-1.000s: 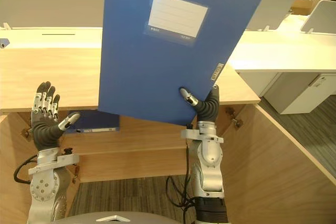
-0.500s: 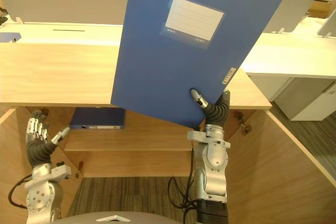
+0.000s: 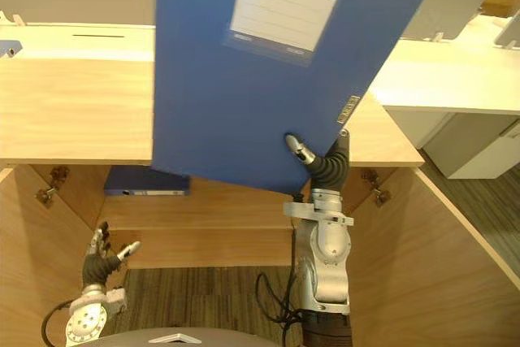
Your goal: Walk over to the cabinet, pick up the folder, carry it to the office cabinet, place the folder inside the office cabinet, then close the office cabinet door
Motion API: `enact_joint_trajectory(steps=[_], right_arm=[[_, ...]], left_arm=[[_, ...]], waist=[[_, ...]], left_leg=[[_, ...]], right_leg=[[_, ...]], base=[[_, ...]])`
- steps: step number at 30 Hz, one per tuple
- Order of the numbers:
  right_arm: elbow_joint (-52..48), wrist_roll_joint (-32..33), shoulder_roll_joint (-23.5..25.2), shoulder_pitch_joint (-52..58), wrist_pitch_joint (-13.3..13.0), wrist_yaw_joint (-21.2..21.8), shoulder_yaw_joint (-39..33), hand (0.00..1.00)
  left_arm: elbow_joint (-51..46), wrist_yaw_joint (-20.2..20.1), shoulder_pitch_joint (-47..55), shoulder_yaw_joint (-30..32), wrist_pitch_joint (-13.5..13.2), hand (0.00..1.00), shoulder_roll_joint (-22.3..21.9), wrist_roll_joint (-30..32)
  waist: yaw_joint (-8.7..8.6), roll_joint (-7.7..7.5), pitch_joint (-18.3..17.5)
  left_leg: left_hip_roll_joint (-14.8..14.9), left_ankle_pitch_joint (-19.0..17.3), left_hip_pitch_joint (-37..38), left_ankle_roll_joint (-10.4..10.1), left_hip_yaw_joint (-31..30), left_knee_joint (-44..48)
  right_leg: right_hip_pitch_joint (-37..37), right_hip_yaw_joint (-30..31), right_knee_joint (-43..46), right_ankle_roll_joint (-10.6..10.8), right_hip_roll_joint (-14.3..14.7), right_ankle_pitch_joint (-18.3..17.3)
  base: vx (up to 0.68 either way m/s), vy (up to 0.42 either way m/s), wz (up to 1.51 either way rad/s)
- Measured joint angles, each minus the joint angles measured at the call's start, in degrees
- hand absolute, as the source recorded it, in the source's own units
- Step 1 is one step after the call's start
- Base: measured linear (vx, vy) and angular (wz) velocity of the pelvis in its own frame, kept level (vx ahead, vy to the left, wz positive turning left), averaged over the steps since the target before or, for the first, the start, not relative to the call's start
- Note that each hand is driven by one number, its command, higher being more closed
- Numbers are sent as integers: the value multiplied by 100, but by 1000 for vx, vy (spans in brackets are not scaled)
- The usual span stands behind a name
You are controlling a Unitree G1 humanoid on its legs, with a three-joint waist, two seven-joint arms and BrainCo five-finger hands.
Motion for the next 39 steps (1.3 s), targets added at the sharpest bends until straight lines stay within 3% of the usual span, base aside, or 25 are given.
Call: enact_joint_trajectory(steps=[5, 11, 13, 15, 17, 20, 31, 39], right_arm=[[-19, -6, -58, 188, 0, 182, 688, 100], [10, -297, -244, 123, -5, 174, 1415, 100], [75, -471, -327, -230, -6, 101, 1689, 100], [236, -608, -435, -656, -4, 7, 1966, 100], [254, -856, -443, -932, -2, -122, 2284, 100], [212, -1269, -476, -944, 4, -314, 2636, 100], [-349, -3144, -674, -1403, 10, -1401, 2836, 100], [-164, -3962, -906, -1699, 194, -1817, 2613, 100]], left_arm=[[880, 31, -183, 139, 103, 0, 42, 8], [1769, 182, -587, 226, 172, 0, 223, -27], [1918, 262, -974, 221, 175, 0, 316, -31], [1917, 298, -1302, 205, 171, 0, 310, -46], [1895, 358, -1698, 152, 155, 0, 309, -130], [1843, 475, -1800, 97, 156, 0, 275, -140], [1305, 760, -2025, 45, 155, 0, 154, -57], [968, 822, -2483, -20, 161, 0, 134, 101]], waist=[[31, 12, 77], [38, 20, 462], [13, 61, 954], [38, 242, 1290], [45, 378, 1586], [64, 398, 1709], [207, 615, 1990], [290, 713, 2457]], left_leg=[[6, -31, -3, -1, 126, 1], [21, -101, -273, 12, 373, 209], [180, -573, -1006, 59, 419, 1386], [469, -972, -1755, 113, 522, 2453], [699, -1316, -2667, 149, 583, 3388], [867, -1757, -3383, 92, 680, 4276], [1395, -2534, -5147, 93, 629, 6378], [1500, -2771, -6193, 109, 486, 7259]], right_leg=[[-82, 127, 25, -6, 6, 6], [-489, 389, 212, -41, -1, 93], [-840, 477, 529, -70, 6, 108], [-1433, 600, 1039, -99, 125, 50], [-2471, 772, 2091, -67, 174, -294], [-3398, 975, 3155, -88, 174, -747], [-5359, 1132, 5338, -109, 287, -1470], [-6437, 1191, 6288, -99, 307, -1713]], base=[[6, 4, -14], [-24, 23, -20], [-130, -3, -17], [-233, 8, -41], [-339, 86, -34], [-216, 52, -27], [-72, 0, -10], [-71, -26, 0]])
